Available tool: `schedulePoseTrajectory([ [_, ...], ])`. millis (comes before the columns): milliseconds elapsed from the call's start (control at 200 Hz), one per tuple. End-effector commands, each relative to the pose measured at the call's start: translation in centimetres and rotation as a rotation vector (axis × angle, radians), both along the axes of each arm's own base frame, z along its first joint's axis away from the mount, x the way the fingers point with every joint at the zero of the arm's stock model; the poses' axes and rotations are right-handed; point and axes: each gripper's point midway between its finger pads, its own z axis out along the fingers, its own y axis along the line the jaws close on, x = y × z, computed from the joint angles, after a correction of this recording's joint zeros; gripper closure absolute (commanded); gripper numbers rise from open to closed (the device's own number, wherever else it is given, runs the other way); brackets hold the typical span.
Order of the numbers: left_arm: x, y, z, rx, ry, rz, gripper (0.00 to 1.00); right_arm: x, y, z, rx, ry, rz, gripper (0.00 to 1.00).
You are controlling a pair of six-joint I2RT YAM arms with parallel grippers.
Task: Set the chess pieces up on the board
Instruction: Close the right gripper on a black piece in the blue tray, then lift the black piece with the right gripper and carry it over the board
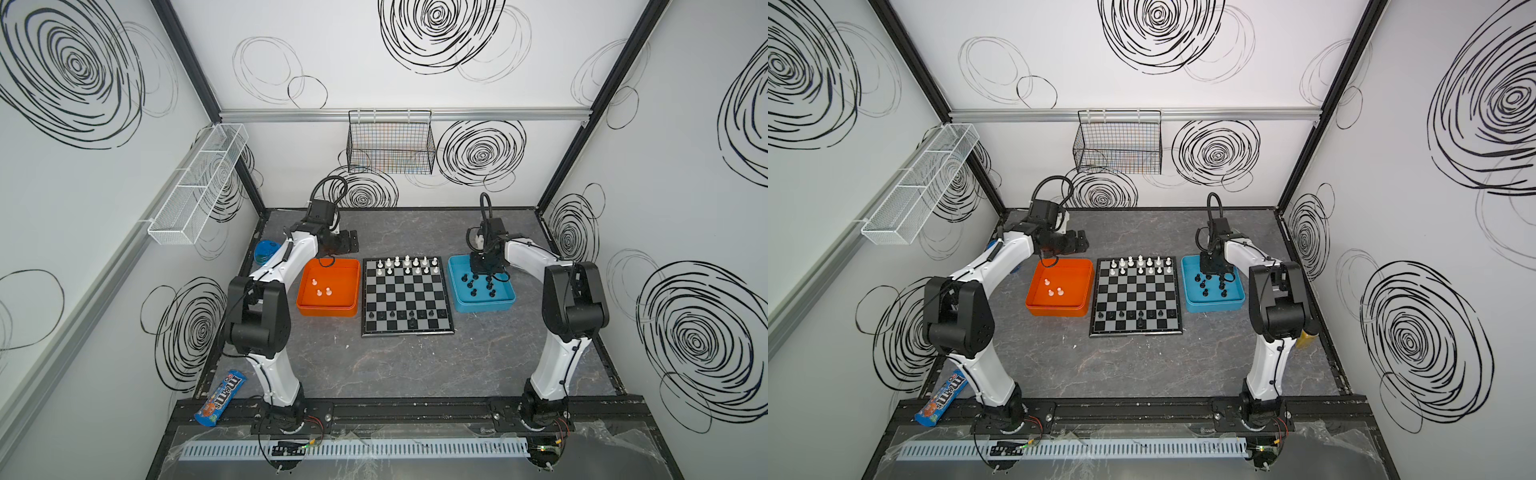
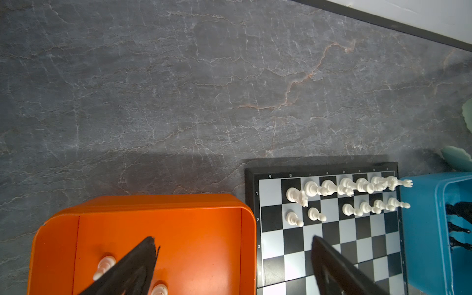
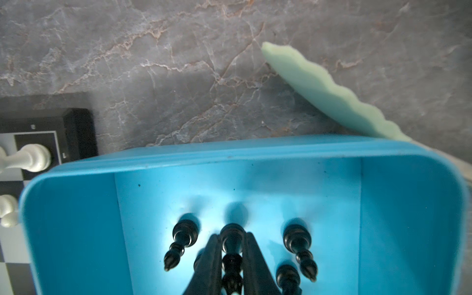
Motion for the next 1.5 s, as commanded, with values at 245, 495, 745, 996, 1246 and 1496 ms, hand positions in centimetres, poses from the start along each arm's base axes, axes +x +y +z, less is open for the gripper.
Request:
schedulePoseTrajectory([
  [245,0.0,-1.1,0.8,-0.070,-0.023,-0.049,0.03,-0.9,1.3,4.5,-0.053,-0.037,0.072,0.82],
  [495,-1.3,-3.2,2.8,-0.171,-0.084,-0.102,0.03,-2.3,6.3,8.7,-0.052,-0.090,0.209,0.82],
  [745,-4.5,-1.5,4.6,-0.134,-0.174,-0.093,0.03,-5.0,12.5,11.2,-0.004,-0.126,0.352,0.82],
  [996,-7.7,-0.1,5.1,-0.124,-0.324,-0.087,0.03,-9.3,18.9,10.9,0.044,-0.116,0.491,0.82],
  [1246,-8.0,-0.3,5.3,-0.149,-0.371,-0.088,0.03,-13.1,23.4,9.7,0.090,-0.093,0.568,0.82],
  [1496,-8.1,-0.1,5.3,-0.149,-0.374,-0.079,0.03,-16.0,25.7,7.5,0.126,-0.062,0.598,0.82],
])
